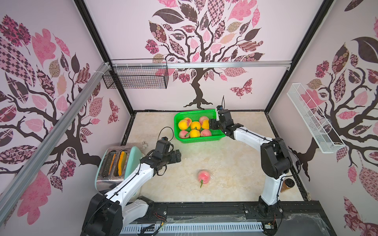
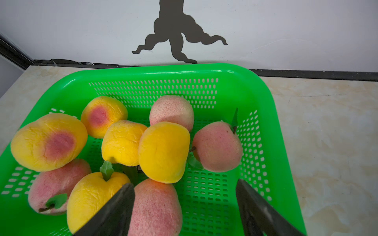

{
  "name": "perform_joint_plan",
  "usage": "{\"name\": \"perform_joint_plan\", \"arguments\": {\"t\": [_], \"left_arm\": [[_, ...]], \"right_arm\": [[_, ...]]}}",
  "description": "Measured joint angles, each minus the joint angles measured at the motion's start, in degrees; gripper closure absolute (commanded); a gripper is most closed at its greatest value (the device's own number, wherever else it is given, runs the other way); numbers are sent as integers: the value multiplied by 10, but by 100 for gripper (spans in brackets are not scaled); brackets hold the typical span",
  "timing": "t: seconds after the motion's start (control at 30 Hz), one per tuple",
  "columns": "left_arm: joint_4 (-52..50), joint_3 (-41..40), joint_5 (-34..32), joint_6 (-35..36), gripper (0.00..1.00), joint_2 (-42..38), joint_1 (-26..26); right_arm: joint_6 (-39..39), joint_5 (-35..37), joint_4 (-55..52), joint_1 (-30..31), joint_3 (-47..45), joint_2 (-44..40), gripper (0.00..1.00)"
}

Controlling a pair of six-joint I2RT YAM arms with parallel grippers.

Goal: Put the peaches into the basket
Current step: Place the peach in the basket.

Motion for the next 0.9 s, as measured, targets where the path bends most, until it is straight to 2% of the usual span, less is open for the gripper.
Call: {"name": "perform_joint_plan", "arguments": {"t": [0.2,0.63,0.73,0.9], "left_arm": [[31,-16,59,3,7,12,0],[150,-59,230,4,8,38,-3],[160,-65,252,3,9,44,-18],[155,-62,257,7,9,57,-75]], "right_arm": [[4,-12,-2,0,-59,-66,20],[36,-28,17,0,-199,-167,20],[41,-30,25,0,-227,-186,20],[41,-26,38,0,-259,-200,20]]}}
